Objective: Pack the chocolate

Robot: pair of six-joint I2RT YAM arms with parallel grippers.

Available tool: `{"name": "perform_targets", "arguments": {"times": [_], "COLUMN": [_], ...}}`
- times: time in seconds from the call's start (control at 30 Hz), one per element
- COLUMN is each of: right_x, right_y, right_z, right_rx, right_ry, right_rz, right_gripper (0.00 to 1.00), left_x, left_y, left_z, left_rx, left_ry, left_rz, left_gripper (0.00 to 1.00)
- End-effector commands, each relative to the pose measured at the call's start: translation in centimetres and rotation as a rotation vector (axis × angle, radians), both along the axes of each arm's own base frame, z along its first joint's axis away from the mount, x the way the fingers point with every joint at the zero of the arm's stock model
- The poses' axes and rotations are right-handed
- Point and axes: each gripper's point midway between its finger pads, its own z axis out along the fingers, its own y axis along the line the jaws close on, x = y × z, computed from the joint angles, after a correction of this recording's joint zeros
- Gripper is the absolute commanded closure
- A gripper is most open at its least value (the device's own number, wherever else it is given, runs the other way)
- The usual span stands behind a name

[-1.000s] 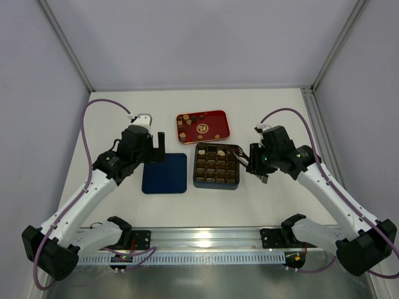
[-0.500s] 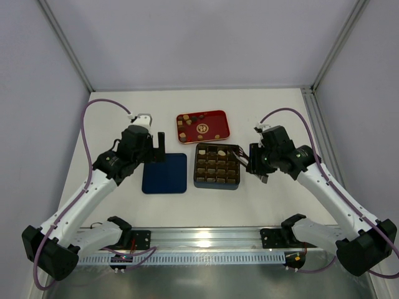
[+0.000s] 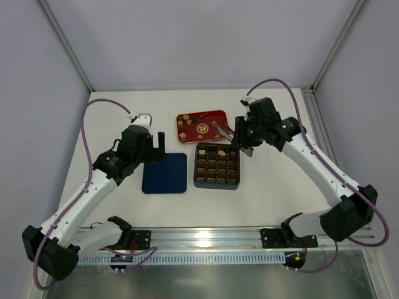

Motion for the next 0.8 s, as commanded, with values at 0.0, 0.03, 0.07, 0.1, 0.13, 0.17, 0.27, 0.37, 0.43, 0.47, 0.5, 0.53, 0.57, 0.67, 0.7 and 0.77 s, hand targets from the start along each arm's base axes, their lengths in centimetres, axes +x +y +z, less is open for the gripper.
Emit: {"name": "perform_targets", "arguments": {"times": [0.0,0.03,0.07,0.1,0.13,0.17,0.27,0.37,0.43,0.47,0.5,0.53,0.57,0.67,0.7,0.77], "right_x": [4.3,5.2,6.2,6.8,7.4,7.7,9.1,9.8,10.4,10.7,10.8,10.9,11.0,11.2,11.2,11.2], "right_y": [3.2,3.9,4.7,5.3,6.5,7.1,9.9,12.0,13.1,13.7,13.9,14.1,14.5,14.9,15.0,15.1], "right_z": [3.4,2.0,2.8,2.6,0.8,0.6,0.0,-2.2,-1.8,-2.1,-2.5,-2.6,-2.9,-3.6,-3.7,-4.1], "right_rx": [0.051,0.028,0.037,0.039,0.018,0.011,0.004,-0.014,-0.01,-0.011,-0.015,-0.017,-0.018,-0.026,-0.027,-0.034], "right_ry": [-0.118,-0.089,-0.104,-0.099,-0.061,-0.056,-0.048,-0.008,-0.021,-0.018,-0.012,-0.008,-0.005,0.006,0.008,0.014], "right_rz": [0.047,0.056,0.064,0.073,0.093,0.105,0.145,0.174,0.183,0.19,0.193,0.195,0.2,0.205,0.207,0.207], "right_gripper": [0.58,0.58,0.58,0.58,0.58,0.58,0.59,0.59,0.59,0.59,0.59,0.59,0.59,0.59,0.59,0.59], "left_x": [0.1,0.1,0.1,0.1,0.1,0.1,0.1,0.1,0.1,0.0,0.1,0.1,0.1,0.0,0.0,0.0], "left_y": [-0.2,-0.2,-0.2,-0.2,-0.2,-0.3,-0.2,-0.1,-0.1,0.0,-0.1,0.0,-0.1,-0.1,0.0,-0.1], "left_z": [0.5,0.5,0.5,0.5,0.5,0.5,0.7,0.7,0.7,0.8,0.9,0.9,0.9,0.9,1.0,0.9], "left_rx": [-0.009,-0.008,-0.009,-0.009,-0.01,-0.01,-0.011,-0.01,-0.008,-0.01,-0.011,-0.011,-0.011,-0.012,-0.013,-0.014], "left_ry": [-0.01,-0.009,-0.01,-0.008,-0.01,-0.01,-0.014,-0.017,-0.018,-0.02,-0.023,-0.025,-0.023,-0.024,-0.025,-0.024], "left_rz": [-0.005,-0.003,-0.005,-0.004,-0.006,-0.006,-0.005,-0.001,0.0,0.0,0.0,0.003,0.0,-0.002,0.0,-0.004], "left_gripper": [0.0,0.0,0.0,0.0,0.0,0.0,0.0,0.0,0.0,0.0,0.0,0.0,0.0,0.0,0.0,0.0]}}
